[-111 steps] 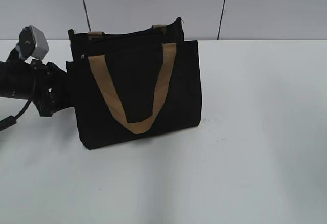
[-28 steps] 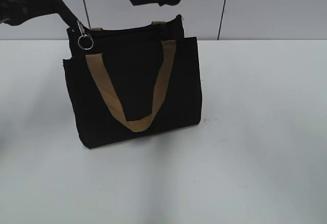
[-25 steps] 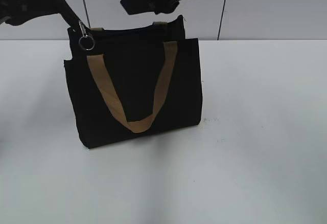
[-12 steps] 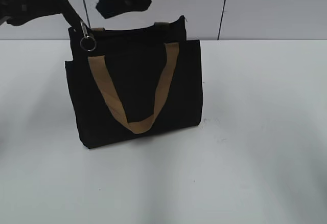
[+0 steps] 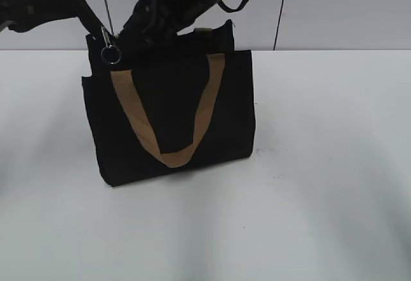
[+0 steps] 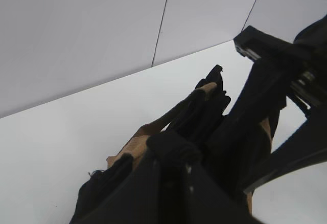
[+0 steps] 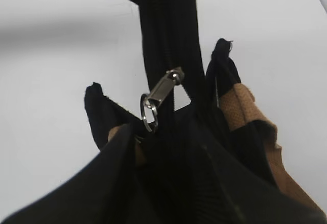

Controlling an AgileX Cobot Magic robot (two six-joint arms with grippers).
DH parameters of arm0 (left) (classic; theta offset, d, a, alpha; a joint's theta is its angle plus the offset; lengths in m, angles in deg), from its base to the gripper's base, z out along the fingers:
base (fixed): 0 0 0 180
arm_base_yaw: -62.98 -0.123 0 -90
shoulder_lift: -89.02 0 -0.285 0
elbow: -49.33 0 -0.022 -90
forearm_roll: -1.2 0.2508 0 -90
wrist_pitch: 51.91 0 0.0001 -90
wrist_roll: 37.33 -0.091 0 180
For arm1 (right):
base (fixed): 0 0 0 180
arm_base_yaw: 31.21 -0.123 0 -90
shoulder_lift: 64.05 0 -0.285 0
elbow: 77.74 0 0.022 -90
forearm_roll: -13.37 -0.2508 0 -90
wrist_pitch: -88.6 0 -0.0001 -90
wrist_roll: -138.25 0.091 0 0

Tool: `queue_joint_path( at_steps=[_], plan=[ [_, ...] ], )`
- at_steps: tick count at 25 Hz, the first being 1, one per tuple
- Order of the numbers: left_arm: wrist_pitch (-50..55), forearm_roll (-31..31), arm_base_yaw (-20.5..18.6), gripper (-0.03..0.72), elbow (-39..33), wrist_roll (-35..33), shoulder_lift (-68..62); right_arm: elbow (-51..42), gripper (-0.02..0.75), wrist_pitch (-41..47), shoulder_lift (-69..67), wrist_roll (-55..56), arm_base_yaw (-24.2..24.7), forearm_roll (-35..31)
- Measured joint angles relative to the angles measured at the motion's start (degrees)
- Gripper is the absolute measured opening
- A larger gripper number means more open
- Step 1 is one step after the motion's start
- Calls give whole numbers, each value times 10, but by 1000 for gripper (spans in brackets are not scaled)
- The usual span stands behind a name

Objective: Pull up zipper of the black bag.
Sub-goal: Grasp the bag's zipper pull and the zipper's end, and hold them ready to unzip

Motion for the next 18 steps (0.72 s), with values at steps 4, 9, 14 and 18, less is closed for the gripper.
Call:
queue_joint_path(
  at_steps=[4,9,14,18],
  plan=[
    [0,1,0,29,0,0,0,2,276,-2,-8,0,0,-10],
    [0,3,0,29,0,0,0,2,276,-6,-17,-1,-4,-12],
    [0,19,0,29,0,0,0,2,276,-31,-21,-2,-17,-12],
    [0,20,0,29,0,0,0,2,276,-35,-23,-2,-18,-10]
  ],
)
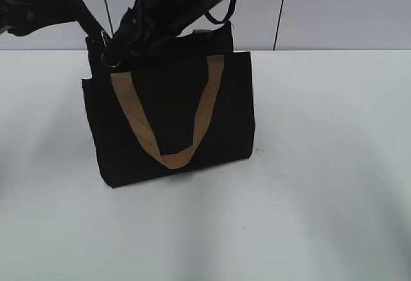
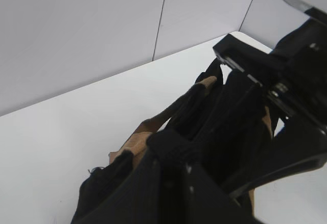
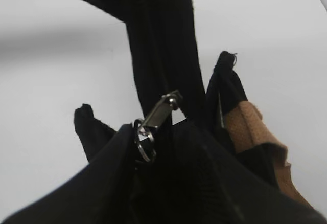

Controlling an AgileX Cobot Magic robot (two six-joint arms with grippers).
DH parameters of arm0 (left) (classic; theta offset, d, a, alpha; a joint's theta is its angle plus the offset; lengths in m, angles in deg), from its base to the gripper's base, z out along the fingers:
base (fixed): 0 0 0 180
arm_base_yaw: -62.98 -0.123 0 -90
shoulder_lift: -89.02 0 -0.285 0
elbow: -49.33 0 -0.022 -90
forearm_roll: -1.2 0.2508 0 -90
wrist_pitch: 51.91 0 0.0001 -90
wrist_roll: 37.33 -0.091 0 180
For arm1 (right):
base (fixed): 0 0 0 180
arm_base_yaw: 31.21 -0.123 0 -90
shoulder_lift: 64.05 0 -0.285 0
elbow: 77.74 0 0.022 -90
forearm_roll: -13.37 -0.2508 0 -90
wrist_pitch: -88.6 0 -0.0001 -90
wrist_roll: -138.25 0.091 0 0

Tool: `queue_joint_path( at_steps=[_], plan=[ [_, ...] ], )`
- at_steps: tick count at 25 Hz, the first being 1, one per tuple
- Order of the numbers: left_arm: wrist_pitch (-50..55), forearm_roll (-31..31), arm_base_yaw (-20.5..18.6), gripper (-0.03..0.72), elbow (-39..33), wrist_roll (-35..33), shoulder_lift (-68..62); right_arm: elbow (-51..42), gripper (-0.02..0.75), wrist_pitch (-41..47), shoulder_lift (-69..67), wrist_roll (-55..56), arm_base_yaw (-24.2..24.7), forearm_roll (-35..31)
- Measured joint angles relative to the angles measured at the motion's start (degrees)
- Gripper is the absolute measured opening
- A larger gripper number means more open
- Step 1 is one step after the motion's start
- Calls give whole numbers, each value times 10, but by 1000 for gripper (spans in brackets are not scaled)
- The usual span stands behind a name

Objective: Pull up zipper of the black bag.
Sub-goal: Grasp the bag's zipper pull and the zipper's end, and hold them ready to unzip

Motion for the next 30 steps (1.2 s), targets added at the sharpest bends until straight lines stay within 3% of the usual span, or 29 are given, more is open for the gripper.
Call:
queue_joint_path(
  at_steps=[11,16,21,23,26,30],
  plan=[
    [-13,0,0,29,0,0,0,0,272,7,-8,0,0,3],
    [-15,-1,0,29,0,0,0,0,211,7,-8,0,0,4],
    [-15,-1,0,29,0,0,0,0,197,7,-8,0,0,4],
    [-16,-1,0,29,0,0,0,0,156,7,-8,0,0,4],
    [-20,-1,0,29,0,0,0,0,30,7,-8,0,0,4],
    [-21,-1,0,29,0,0,0,1,-1,12,-8,11,0,2]
  ],
)
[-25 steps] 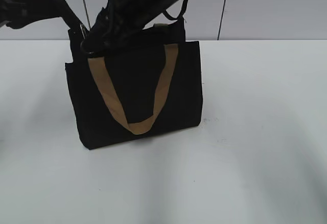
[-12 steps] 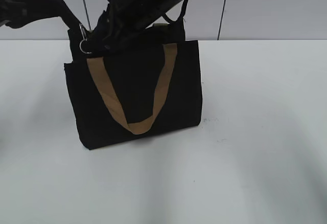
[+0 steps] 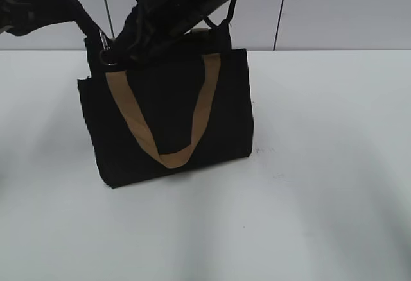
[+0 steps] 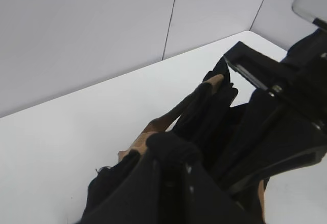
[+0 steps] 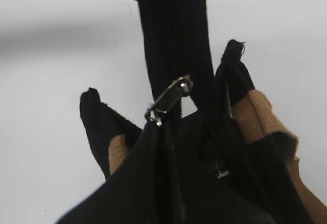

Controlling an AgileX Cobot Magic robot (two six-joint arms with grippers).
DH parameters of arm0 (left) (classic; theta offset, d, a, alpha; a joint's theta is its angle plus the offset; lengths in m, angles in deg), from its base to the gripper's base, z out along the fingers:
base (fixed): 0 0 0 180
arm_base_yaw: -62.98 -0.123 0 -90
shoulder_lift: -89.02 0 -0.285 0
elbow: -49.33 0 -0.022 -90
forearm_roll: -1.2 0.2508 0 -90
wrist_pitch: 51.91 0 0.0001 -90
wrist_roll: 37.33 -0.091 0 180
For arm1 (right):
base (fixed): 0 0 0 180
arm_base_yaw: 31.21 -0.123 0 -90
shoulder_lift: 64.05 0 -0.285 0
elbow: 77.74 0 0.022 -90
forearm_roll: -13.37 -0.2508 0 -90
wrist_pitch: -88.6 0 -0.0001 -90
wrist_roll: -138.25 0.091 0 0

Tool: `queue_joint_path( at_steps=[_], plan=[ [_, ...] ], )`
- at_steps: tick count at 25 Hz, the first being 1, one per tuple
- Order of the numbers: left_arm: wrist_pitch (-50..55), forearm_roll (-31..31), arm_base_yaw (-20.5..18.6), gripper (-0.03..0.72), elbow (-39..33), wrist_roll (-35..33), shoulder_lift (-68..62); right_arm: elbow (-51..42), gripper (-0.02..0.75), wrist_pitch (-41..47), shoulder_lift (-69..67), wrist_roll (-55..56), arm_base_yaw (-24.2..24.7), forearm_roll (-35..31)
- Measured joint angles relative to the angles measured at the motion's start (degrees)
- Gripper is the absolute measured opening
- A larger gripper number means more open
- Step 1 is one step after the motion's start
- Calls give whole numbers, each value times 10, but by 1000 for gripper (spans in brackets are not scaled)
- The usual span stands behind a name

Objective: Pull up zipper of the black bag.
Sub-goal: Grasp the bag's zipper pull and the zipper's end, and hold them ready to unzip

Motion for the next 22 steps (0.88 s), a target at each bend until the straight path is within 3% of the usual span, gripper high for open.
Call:
queue_joint_path(
  at_steps=[6,22],
  plan=[
    [-1,13,0,29,0,0,0,0,-1,7,0,24,0,-1],
    [-55,235,0,29,0,25,0,0,-1,47,8,117,24,16]
  ],
)
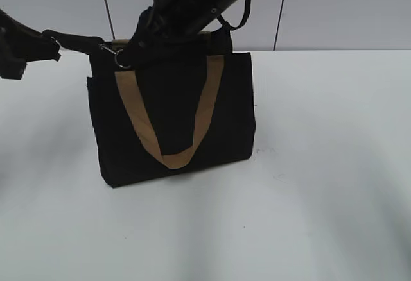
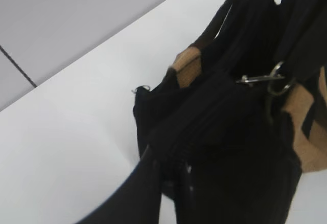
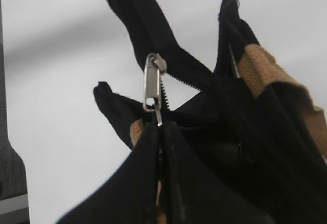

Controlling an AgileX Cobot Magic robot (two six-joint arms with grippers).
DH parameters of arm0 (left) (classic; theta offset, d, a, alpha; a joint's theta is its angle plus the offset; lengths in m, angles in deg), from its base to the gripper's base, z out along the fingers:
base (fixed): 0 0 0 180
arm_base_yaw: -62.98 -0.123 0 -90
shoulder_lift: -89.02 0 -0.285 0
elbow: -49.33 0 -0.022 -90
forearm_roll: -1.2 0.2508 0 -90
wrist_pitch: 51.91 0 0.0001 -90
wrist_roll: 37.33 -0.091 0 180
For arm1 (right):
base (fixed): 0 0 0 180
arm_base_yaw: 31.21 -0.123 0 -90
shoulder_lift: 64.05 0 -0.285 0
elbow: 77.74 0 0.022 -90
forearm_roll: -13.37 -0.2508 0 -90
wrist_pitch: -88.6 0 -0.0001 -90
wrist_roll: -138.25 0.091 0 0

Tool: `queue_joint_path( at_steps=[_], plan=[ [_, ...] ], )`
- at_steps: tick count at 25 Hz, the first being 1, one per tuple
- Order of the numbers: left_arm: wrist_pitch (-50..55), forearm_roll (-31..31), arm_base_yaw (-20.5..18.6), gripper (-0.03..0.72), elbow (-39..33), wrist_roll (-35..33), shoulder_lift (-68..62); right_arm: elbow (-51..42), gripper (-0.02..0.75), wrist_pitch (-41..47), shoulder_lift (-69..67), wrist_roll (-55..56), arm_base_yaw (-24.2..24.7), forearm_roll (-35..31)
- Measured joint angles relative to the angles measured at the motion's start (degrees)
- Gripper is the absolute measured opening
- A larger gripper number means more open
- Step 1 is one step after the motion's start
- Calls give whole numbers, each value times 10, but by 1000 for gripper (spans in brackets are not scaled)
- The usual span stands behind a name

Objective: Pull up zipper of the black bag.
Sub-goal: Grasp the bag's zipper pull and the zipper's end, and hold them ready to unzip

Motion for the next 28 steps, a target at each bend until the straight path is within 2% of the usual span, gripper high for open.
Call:
queue_joint_path(
  at_steps=[7,15,28],
  plan=[
    [-3,94,0,29,0,37,0,0,-1,5,0,39,1,-2],
    [3,170,1,29,0,52,0,0,-1,1,0,112,17,-23],
    [11,218,-9,29,0,107,1,0,-1,6,0,122,52,-43]
  ],
)
